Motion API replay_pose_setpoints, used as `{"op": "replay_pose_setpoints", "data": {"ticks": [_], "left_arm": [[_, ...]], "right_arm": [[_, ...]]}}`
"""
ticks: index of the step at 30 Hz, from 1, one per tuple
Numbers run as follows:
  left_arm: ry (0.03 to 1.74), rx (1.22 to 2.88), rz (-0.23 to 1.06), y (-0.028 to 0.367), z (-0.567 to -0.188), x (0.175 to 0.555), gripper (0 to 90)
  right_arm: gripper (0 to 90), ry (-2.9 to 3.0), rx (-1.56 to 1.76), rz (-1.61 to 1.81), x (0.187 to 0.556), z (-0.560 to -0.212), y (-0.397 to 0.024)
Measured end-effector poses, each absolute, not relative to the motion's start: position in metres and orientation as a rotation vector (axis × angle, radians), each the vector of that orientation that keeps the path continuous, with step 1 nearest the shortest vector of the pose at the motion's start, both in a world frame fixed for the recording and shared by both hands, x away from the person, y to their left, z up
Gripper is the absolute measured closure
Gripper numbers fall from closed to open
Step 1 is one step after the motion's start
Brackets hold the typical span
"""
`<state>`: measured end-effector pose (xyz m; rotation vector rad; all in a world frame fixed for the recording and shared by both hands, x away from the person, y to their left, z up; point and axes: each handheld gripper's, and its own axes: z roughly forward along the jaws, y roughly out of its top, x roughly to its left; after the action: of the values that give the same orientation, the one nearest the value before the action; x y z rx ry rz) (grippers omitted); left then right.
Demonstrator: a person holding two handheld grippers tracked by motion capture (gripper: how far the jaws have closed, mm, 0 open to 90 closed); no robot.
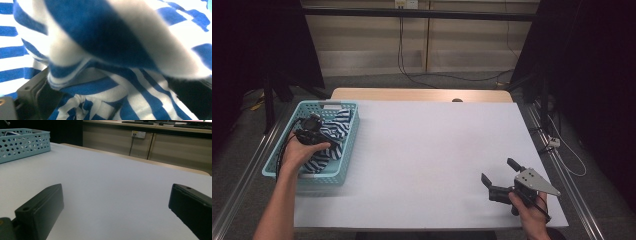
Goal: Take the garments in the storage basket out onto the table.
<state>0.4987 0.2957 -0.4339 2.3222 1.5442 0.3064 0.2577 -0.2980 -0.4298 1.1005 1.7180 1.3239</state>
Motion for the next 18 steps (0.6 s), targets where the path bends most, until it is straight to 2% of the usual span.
{"op": "replay_pose_setpoints", "data": {"ticks": [1, 2, 5, 6, 8, 11, 13, 18], "left_arm": [[1.556, 2.309, 0.269, 0.295, -0.434, 0.499, 5.1], [1.549, 2.331, 0.307, 0.297, -0.431, 0.498, 7.5], [1.561, 2.347, 0.305, 0.299, -0.427, 0.496, 21.9], [1.568, 2.295, 0.266, 0.300, -0.428, 0.495, 25.4], [1.575, 2.296, 0.267, 0.306, -0.424, 0.496, 35.2], [1.590, 2.266, 0.315, 0.306, -0.425, 0.495, 43.3], [1.597, 2.263, 0.266, 0.305, -0.423, 0.494, 51.0], [1.630, 2.263, 0.306, 0.305, -0.420, 0.495, 67.6]], "right_arm": [[0.0, 1.716, 1.104, 1.324, 0.257, -0.430, -0.298], [0.0, 1.716, 1.105, 1.321, 0.257, -0.430, -0.298], [0.0, 1.716, 1.103, 1.320, 0.257, -0.430, -0.298], [0.0, 1.717, 1.101, 1.323, 0.258, -0.430, -0.298], [0.0, 1.718, 1.101, 1.319, 0.258, -0.430, -0.298], [0.0, 1.716, 1.100, 1.320, 0.259, -0.430, -0.298], [0.0, 1.717, 1.097, 1.318, 0.259, -0.430, -0.298], [0.0, 1.718, 1.098, 1.320, 0.259, -0.430, -0.298]]}}
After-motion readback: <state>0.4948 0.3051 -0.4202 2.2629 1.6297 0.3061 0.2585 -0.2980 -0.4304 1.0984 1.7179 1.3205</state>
